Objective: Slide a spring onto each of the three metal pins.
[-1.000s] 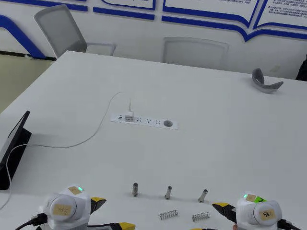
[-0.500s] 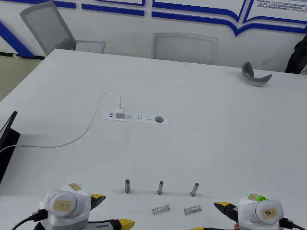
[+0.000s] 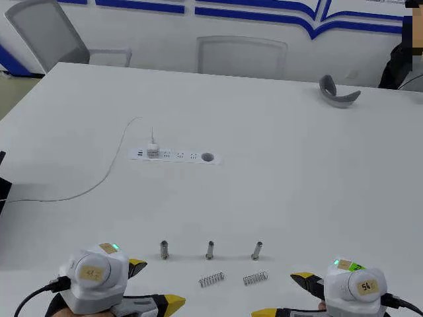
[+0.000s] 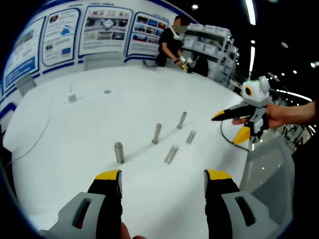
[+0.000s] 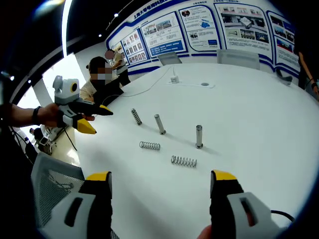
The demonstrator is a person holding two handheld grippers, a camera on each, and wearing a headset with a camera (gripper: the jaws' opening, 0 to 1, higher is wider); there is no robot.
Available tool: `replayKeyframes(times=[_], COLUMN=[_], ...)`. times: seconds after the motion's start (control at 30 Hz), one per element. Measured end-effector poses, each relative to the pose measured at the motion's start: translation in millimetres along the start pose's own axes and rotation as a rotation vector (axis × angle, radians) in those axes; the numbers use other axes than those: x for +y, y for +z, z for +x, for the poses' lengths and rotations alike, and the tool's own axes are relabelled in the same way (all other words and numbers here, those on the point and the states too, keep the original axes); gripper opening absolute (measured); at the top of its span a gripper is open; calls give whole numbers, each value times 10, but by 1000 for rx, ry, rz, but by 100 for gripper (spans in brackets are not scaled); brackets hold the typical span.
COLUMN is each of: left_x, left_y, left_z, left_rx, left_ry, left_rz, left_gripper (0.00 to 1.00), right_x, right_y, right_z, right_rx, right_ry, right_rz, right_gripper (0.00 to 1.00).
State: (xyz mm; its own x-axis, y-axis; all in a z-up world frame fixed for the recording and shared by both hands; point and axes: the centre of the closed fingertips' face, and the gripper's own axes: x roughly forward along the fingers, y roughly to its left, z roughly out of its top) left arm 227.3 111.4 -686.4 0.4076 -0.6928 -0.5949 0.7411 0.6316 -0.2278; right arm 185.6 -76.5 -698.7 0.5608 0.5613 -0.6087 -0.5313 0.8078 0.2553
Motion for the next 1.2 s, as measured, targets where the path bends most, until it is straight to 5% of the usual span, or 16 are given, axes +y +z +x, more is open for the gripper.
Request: replayKeyframes(times=[0.47,0.83,1.2], left_x=[-131,-211,-268], left_y=[139,100,32], left_z=[313,560,804], left_rx=[59,125,156], left_ry=[-72,-117,-153], left_rz=[117,217,226], left_gripper=[65,60,51], right_x=[-35,-75,-16], right_y=[-54,-7,-60], right_z=[-212,-385,-425], right_rx=[4,-13,-7], right_ry=[-6,-20,-16], right_rz=[-4,-3,1], right_gripper=[83,83,83])
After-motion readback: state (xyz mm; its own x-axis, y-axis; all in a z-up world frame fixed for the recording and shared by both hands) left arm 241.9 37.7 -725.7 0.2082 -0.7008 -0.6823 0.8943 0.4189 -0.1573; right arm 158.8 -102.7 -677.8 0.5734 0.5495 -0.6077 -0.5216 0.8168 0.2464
